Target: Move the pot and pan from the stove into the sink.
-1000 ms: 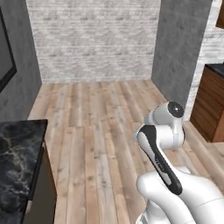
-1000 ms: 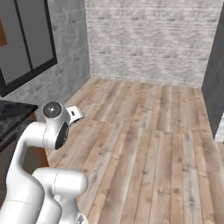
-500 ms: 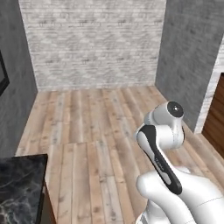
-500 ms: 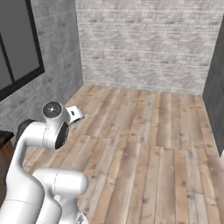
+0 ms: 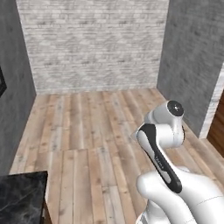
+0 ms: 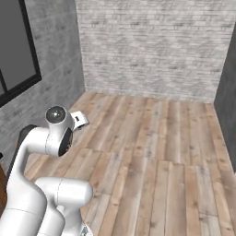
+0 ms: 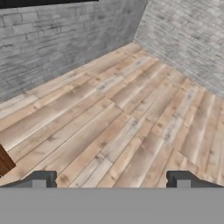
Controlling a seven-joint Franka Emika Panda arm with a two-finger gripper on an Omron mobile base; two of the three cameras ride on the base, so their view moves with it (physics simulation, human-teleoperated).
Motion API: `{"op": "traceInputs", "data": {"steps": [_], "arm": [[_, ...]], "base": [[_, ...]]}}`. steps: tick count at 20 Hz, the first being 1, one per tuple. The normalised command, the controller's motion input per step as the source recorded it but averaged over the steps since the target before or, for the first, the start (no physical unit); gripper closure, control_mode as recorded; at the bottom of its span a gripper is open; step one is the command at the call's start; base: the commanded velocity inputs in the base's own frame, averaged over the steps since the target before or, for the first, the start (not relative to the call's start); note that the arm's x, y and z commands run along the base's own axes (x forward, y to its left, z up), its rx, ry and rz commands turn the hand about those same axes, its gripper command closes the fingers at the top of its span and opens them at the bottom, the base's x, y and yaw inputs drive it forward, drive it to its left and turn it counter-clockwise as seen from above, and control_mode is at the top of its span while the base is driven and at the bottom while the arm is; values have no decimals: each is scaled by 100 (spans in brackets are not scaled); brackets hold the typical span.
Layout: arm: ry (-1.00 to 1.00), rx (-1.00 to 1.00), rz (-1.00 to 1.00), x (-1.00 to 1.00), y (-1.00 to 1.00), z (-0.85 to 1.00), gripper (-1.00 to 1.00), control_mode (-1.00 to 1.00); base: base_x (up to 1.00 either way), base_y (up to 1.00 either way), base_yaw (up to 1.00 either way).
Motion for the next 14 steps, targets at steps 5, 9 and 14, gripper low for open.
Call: {"op": "traceInputs", "data": {"steps": [5, 9, 14], "arm": [[0, 0, 0, 0, 0, 0, -100, 100], [0, 0, 0, 0, 0, 0, -100, 100], [0, 0, 0, 0, 0, 0, -100, 100]], "base": [[32, -61, -5], [43, -73, -6], [53, -78, -7]]}}
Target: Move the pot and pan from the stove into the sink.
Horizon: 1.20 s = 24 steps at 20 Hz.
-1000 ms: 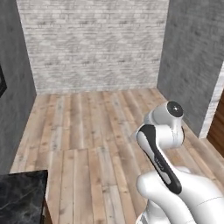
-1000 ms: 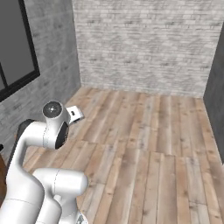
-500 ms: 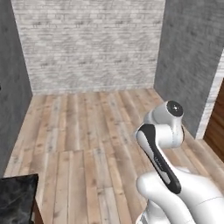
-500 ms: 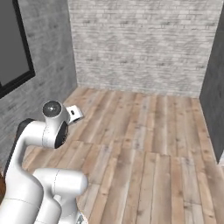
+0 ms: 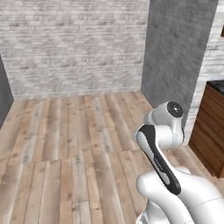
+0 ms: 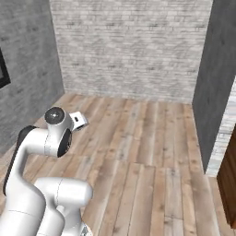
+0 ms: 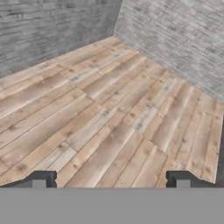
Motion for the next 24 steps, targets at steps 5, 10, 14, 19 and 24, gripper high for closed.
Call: {"op": "traceInputs", "data": {"steps": [5, 10, 14, 19, 24], "arm": [[0, 0, 0, 0, 0, 0, -100, 100], [0, 0, 0, 0, 0, 0, -100, 100], [0, 0, 0, 0, 0, 0, -100, 100], [0, 0, 0, 0, 0, 0, -100, 100], [0, 0, 0, 0, 0, 0, -100, 100]], "base": [[53, -82, -8], [50, -87, -9], [44, -92, -11], [31, -98, -13], [21, -100, -14]]}}
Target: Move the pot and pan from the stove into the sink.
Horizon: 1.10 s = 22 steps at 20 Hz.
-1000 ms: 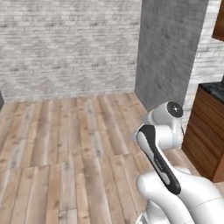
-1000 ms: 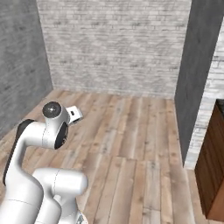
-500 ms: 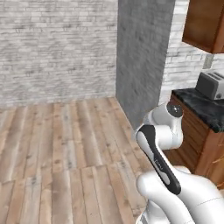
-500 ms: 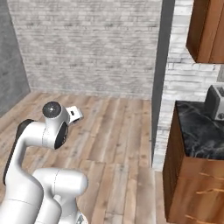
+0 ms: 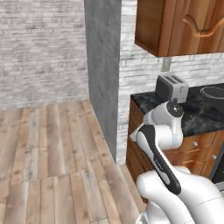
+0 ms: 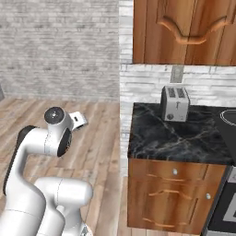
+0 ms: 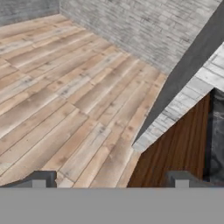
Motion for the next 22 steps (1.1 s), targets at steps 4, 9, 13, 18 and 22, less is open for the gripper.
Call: {"op": "traceInputs", "data": {"steps": [4, 9, 13, 18, 22], "arm": [[0, 0, 0, 0, 0, 0, -100, 100], [0, 0, 0, 0, 0, 0, -100, 100], [0, 0, 0, 0, 0, 0, -100, 100], [0, 0, 0, 0, 0, 0, -100, 100], [0, 0, 0, 0, 0, 0, -100, 100]], "base": [[24, -100, -14], [28, -99, -14], [32, -97, -13], [36, -96, -12], [42, -95, -9]]}}
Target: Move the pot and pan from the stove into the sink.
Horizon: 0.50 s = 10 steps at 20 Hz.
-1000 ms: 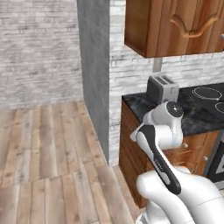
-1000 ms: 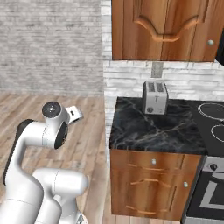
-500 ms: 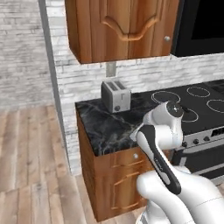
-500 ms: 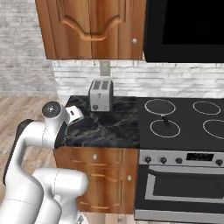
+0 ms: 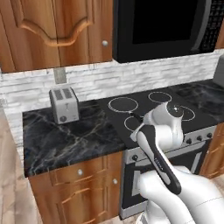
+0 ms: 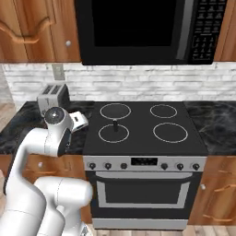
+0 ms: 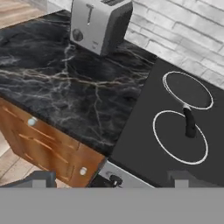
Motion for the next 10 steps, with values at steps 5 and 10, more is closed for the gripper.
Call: {"op": "traceInputs", "data": {"steps": [5, 10], "arm": [[0, 0, 0, 0, 0, 0, -100, 100], [0, 0, 0, 0, 0, 0, -100, 100]], "base": [[38, -80, -2], [20, -64, 0]]}}
